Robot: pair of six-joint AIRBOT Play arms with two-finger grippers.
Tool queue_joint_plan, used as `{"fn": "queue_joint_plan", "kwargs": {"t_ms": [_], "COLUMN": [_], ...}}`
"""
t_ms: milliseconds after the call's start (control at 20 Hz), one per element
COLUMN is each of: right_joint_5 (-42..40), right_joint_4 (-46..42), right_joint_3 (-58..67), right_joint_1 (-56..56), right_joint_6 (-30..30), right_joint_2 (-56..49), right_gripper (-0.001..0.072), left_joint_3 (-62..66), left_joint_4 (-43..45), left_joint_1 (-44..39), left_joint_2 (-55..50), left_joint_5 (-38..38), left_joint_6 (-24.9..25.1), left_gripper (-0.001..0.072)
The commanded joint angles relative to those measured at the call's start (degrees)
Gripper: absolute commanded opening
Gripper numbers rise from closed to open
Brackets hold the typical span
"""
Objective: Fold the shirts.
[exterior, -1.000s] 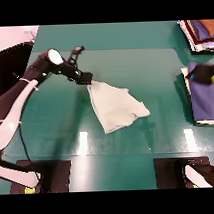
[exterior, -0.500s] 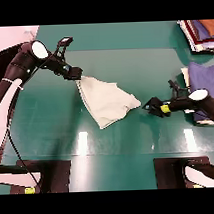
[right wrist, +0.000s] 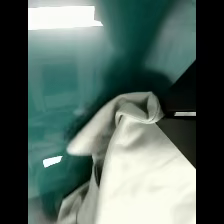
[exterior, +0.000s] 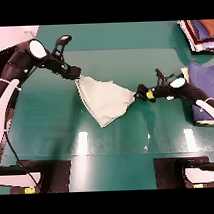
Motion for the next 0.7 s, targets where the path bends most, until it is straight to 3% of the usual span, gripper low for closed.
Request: {"fn": "queue_joint_plan", "kwargs": {"t_ms": [0, 200, 400, 650], "right_joint_5": [2.6, 11.5, 19.9, 24.2], "right_joint_4": [-5.2, -12.9, -14.1, -17.2], "right_joint_3": [8.5, 20.9, 32.8, 42.7], "right_joint_1": [-0.8, -4.6, -7.2, -10.9], "right_joint_6": [-2.1, -2.0, -1.7, 3.3], "right_joint_2": [4.3, 18.6, 28.8, 34.5], "right_gripper": [0.0015, 0.0015, 0.0014, 0.0013], "left_joint_3": [0.6, 3.8, 5.6, 6.7], "left_joint_4": [5.2, 6.3, 4.5, 3.8], "left_joint_1": [0.1, 0.1, 0.1, 0.1], "left_joint_2": [7.4, 22.0, 34.1, 39.7], "left_joint_5": [1.2, 0.0, -0.2, -4.0], "left_joint_6": [-0.5, -0.5, -3.1, -6.2], "left_gripper": [0.0024, 0.0025, 0.0025, 0.0024]}}
